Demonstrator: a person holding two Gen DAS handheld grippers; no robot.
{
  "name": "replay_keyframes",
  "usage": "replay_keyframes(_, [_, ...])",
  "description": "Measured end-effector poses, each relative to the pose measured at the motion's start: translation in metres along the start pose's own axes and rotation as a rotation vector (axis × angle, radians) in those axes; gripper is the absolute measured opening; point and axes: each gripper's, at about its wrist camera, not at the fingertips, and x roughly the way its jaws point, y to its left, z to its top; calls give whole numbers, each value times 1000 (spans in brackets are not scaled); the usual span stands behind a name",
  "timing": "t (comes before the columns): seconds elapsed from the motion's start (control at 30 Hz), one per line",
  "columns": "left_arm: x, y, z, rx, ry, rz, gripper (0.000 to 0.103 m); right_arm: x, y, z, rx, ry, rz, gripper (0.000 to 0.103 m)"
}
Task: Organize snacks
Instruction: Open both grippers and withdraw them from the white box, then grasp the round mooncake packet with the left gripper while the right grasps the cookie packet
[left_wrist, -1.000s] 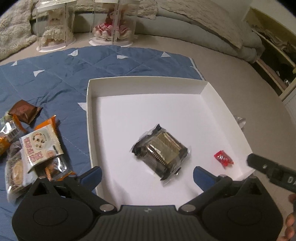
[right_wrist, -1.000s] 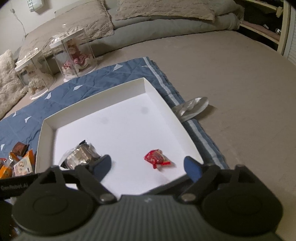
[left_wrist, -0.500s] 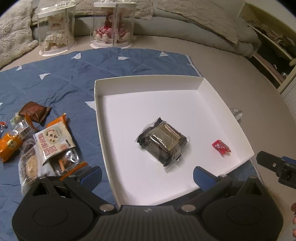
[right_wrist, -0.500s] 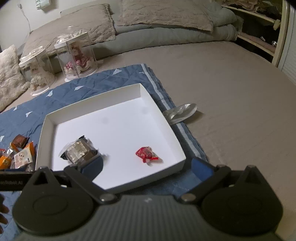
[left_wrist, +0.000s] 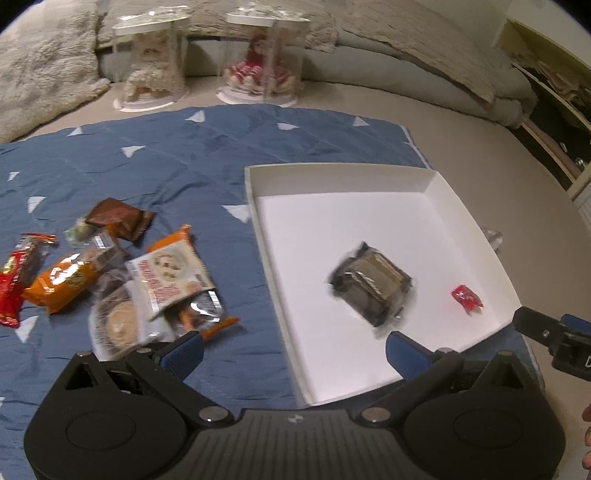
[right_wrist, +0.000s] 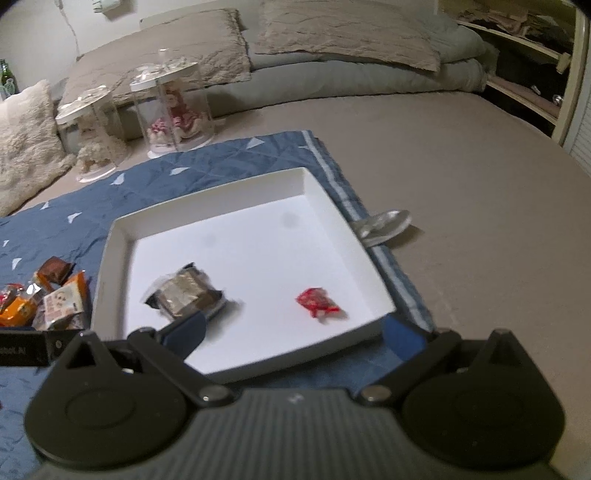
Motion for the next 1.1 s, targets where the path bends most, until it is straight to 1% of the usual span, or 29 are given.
replay_keyframes(0.27, [-14, 48, -1, -44, -20, 60, 103, 10, 38, 3, -42, 3, 75, 103])
replay_keyframes(0.43, [-24, 84, -4, -93, -32, 107, 103, 14, 59, 4, -72, 6, 115, 103])
replay_keyframes(0.53, [-30, 105, -5, -131, -40, 122, 103, 19, 72, 6, -93, 8, 138, 103])
replay_keyframes(0.7, [-39, 131, -6, -171, -56, 151, 103, 20, 97, 6, -125, -1, 180, 103])
replay_keyframes(0.97, [-43, 165, -10, -238, -65, 178, 103, 25, 141, 5, -195, -6, 253, 103])
replay_keyframes(1.1, [-39, 177, -11, -303, -61, 160, 103, 27, 158, 5, -201, -3, 316, 103])
